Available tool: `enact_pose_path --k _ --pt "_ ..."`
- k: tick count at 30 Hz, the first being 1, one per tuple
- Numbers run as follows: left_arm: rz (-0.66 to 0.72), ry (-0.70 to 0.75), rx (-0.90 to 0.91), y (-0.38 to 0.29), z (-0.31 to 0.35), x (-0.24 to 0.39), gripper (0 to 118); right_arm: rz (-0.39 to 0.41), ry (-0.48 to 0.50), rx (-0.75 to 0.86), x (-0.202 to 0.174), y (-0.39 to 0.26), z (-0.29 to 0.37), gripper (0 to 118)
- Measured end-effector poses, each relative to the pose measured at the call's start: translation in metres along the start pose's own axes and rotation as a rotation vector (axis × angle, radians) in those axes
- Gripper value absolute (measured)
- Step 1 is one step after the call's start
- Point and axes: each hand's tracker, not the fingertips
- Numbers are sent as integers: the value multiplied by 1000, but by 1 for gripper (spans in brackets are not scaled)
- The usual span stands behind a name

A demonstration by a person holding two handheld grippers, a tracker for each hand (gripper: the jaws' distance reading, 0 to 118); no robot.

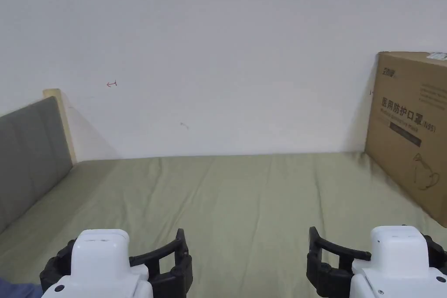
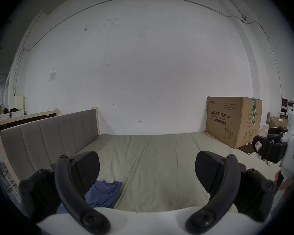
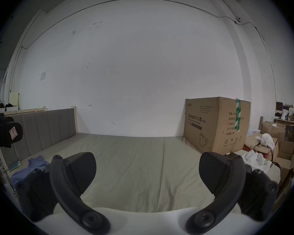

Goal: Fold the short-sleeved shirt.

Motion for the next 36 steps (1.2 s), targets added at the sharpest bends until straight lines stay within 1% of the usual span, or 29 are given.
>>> enact_pose_path --k 16,23,24,25,27,28,29,31,32,33,35,36 --pt "-36 10 -31 -8 -9 1 114 -28 7 -35 4 -7 -5 118" --pt "-34 9 -33 -8 -12 0 114 -18 6 -44 4 -9 -8 118" --pt "-34 11 -32 -8 -12 -1 114 -10 2 -44 3 -8 -8 118" --pt "-15 10 -29 -8 -12 -2 114 16 -7 -33 2 -5 -7 118" --pt "101 -17 -10 -7 -13 -10 114 118 -34 8 -5 0 -6 118" --pt "203 -38 8 -9 -13 -16 114 208 -58 35 -12 3 -6 118" --pt "318 -61 28 -11 -14 -23 114 317 -89 59 -20 4 -5 118" --pt "588 -96 50 -23 -17 -39 115 567 -127 112 -37 0 -5 118" --pt "740 -108 57 -34 -19 -49 115 732 -131 144 -47 -7 -3 118" --pt "862 -104 52 -42 -21 -55 115 848 -136 156 -53 -12 -2 118" --pt "1038 -93 32 -63 -26 -66 115 1159 -83 202 -67 -32 -1 118" --pt "1075 -63 7 -71 -28 -70 115 1296 -66 218 -70 -44 -1 118"
